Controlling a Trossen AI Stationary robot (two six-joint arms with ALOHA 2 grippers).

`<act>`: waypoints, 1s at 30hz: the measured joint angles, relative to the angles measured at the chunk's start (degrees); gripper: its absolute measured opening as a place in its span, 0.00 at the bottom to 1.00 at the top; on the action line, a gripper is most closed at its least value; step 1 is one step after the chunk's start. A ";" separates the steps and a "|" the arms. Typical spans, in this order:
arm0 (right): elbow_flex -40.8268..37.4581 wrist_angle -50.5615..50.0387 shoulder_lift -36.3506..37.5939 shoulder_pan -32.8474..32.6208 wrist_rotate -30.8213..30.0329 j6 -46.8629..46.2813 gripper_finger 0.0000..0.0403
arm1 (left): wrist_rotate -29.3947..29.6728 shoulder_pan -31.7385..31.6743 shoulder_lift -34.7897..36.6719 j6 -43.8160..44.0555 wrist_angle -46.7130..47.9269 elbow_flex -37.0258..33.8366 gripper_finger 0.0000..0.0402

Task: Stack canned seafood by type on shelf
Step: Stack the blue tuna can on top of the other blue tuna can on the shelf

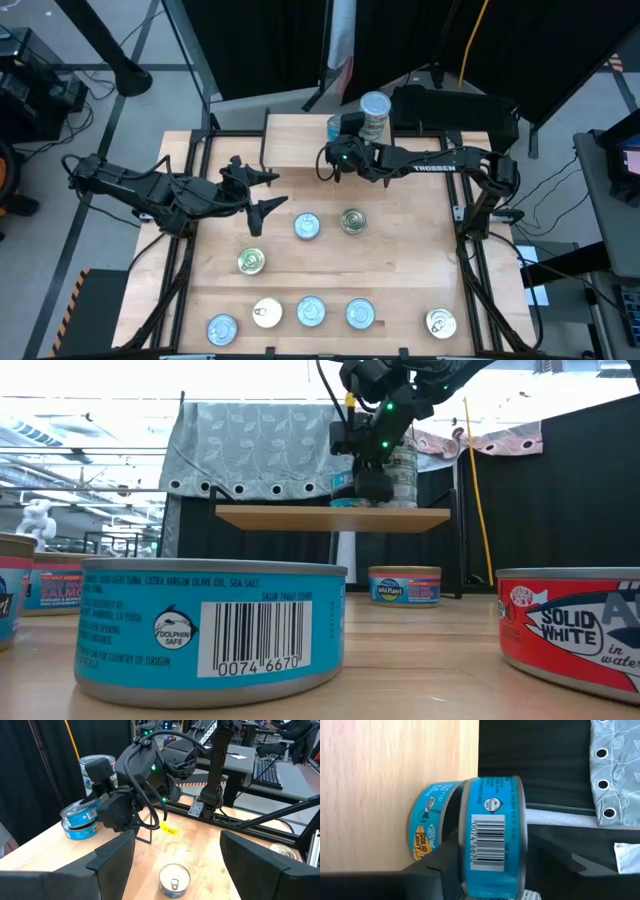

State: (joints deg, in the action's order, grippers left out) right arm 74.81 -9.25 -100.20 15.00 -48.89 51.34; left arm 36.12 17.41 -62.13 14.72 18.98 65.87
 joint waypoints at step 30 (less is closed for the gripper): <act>10.75 -23.77 0.59 1.64 13.20 -18.10 0.68 | -5.90 0.00 0.00 0.48 0.52 0.00 0.72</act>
State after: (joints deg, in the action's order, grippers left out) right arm 85.56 -33.02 -99.61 16.64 -35.70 33.24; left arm 30.22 17.41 -62.13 15.20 19.50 65.87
